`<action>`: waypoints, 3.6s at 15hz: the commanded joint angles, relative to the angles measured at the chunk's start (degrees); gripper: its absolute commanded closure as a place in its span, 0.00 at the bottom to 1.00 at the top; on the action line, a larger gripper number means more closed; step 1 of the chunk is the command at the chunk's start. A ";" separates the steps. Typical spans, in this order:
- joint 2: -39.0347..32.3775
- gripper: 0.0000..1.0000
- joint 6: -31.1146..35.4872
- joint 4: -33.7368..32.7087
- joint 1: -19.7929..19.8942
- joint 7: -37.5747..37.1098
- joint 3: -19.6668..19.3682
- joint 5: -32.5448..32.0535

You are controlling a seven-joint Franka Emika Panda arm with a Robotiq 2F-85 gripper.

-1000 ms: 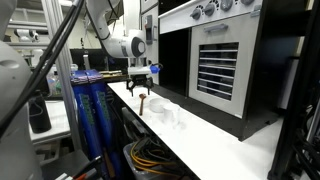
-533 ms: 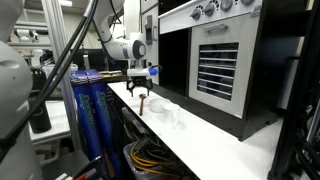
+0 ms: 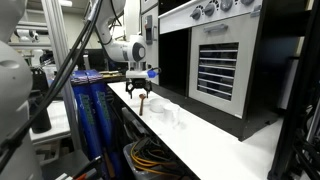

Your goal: Use the wooden spoon to mix in the bowl

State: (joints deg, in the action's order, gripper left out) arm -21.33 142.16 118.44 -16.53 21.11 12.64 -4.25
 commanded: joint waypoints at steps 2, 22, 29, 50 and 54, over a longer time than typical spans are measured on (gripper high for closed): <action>-1.97 0.00 -0.82 -1.27 1.09 -1.42 0.94 -1.10; -4.15 0.00 -0.85 -3.01 0.65 -2.98 0.15 -4.83; -5.76 0.00 -1.02 -4.34 0.51 -2.97 0.11 -5.14; -3.81 0.97 -1.76 -4.34 0.63 -2.18 0.75 -5.72; 0.34 0.97 -4.92 -4.12 1.08 -0.03 1.72 -5.71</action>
State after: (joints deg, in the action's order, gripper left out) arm -24.65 141.00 114.16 -16.55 19.18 13.01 -9.13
